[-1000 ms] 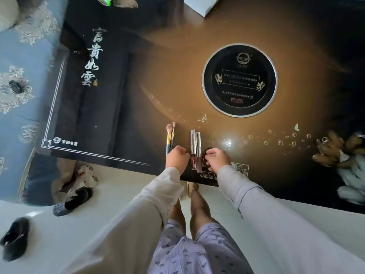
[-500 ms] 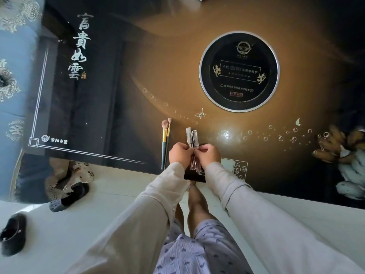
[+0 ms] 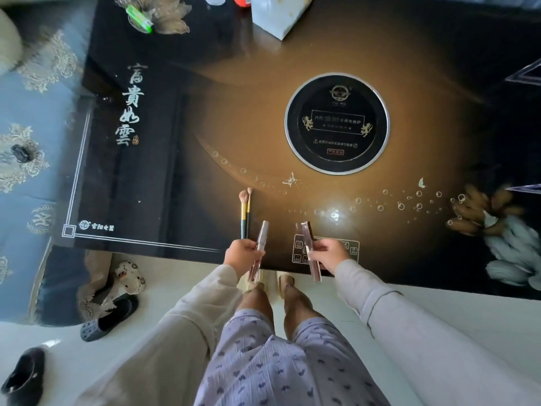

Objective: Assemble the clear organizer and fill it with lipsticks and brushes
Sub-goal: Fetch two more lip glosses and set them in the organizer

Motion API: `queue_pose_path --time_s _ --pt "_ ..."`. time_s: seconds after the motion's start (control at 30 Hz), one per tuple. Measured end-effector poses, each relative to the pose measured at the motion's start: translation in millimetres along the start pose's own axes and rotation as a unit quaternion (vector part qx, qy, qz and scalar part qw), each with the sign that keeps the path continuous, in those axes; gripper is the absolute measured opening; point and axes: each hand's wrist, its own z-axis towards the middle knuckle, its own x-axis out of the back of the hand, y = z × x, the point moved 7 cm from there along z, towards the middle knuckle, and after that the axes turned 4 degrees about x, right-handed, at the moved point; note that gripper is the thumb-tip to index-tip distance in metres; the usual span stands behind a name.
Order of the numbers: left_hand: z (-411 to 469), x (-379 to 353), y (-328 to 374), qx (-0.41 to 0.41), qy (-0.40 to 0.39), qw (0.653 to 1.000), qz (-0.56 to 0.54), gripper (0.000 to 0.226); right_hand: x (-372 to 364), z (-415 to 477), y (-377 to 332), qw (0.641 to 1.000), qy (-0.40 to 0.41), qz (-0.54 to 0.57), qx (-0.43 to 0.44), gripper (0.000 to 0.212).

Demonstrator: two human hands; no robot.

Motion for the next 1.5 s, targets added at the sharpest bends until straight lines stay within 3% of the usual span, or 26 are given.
queue_pose_path --time_s 0.1,0.27,0.43,0.63,0.8,0.9,1.03,1.1,1.17,1.33,1.43,1.5 --pt "-12 28 -32 0.023 0.030 0.999 0.001 0.007 18 -24 21 0.999 0.013 0.024 -0.020 0.029" --pt "-21 62 -66 0.016 0.030 0.997 0.065 0.030 43 -69 66 0.985 0.101 0.129 -0.062 0.030" --pt "-26 81 -69 -0.011 0.020 0.991 0.128 0.034 29 -120 125 0.944 0.165 0.267 -0.104 0.029" --pt "-24 63 -49 -0.044 -0.024 0.966 0.253 0.042 -23 -174 203 0.897 0.198 0.358 -0.167 0.021" --pt "-46 -6 -1 -0.111 -0.074 0.935 0.329 0.006 -68 -217 269 0.833 0.231 0.451 -0.224 0.009" --pt "-72 -64 27 -0.162 -0.126 0.898 0.389 0.007 -95 -241 302 0.792 0.248 0.494 -0.257 0.009" --pt "-108 -138 48 -0.218 -0.180 0.842 0.460 0.029 -120 -267 337 0.741 0.268 0.545 -0.287 0.009" --pt "-122 -168 52 -0.230 -0.196 0.833 0.464 0.027 -124 -274 352 0.722 0.274 0.563 -0.294 0.009" --pt "-129 -197 53 -0.243 -0.204 0.826 0.466 0.012 -119 -278 366 0.707 0.279 0.576 -0.300 0.009" --pt "-139 -260 42 -0.239 -0.186 0.805 0.510 0.042 -79 -282 407 0.678 0.279 0.614 -0.292 0.011" --pt "-144 -289 36 -0.253 -0.150 0.768 0.569 0.035 -37 -282 433 0.680 0.288 0.619 -0.269 0.013" --pt "-143 -305 35 -0.249 -0.126 0.767 0.578 0.031 -4 -282 449 0.681 0.299 0.620 -0.249 0.015"
